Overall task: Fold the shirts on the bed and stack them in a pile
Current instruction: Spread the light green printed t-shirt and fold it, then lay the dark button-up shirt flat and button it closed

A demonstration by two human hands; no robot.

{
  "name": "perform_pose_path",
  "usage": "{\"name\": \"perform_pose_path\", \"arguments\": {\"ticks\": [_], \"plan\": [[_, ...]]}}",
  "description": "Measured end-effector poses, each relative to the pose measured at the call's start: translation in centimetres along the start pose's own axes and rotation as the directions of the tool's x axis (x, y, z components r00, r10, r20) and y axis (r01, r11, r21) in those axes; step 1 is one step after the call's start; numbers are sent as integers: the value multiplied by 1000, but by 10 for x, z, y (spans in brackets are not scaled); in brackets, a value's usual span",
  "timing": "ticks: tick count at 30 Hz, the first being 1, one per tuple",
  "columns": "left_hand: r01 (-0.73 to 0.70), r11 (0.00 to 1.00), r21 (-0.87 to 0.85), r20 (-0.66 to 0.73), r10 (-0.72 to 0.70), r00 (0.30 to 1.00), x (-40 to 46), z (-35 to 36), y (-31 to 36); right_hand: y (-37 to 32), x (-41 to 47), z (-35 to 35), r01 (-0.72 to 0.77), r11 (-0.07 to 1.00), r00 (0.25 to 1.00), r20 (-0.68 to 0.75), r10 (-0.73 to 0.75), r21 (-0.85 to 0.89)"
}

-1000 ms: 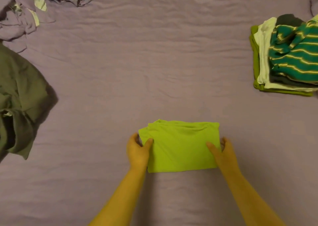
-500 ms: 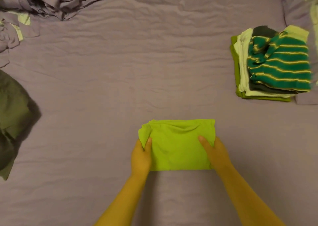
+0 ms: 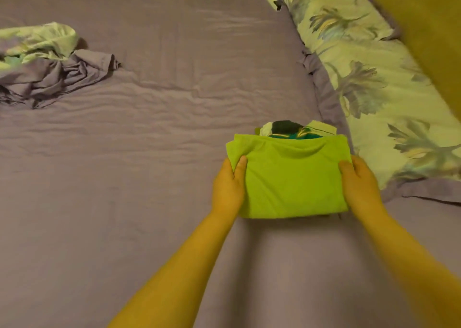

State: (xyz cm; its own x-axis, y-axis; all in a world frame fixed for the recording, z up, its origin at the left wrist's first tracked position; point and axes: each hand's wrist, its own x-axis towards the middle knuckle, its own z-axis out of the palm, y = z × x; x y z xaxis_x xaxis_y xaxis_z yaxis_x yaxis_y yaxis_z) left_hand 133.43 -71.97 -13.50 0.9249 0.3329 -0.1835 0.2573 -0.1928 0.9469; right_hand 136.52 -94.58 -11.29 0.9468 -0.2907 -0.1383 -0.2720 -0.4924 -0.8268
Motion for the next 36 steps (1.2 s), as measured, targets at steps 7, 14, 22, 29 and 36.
{"name": "perform_pose_path", "arguments": {"ticks": [7,14,22,29,36], "plan": [[-49,996,79,118,40,992,70,88,23,33,86,-26,-1,1000,999,38,1,-14],[-313,529,789,133,350,927,84,122,-9,74,100,16,304,738,952,212,-219,-602],[-609,167,776,562,256,786,103,158,-73,107,120,52,378,561,919,373,-128,-737],[-579,165,799,560,146,815,111,171,-79,118,131,58,350,561,920,387,-57,-750],[-599,165,784,621,-165,767,99,158,-27,72,125,59,283,496,887,420,190,-821]]}}
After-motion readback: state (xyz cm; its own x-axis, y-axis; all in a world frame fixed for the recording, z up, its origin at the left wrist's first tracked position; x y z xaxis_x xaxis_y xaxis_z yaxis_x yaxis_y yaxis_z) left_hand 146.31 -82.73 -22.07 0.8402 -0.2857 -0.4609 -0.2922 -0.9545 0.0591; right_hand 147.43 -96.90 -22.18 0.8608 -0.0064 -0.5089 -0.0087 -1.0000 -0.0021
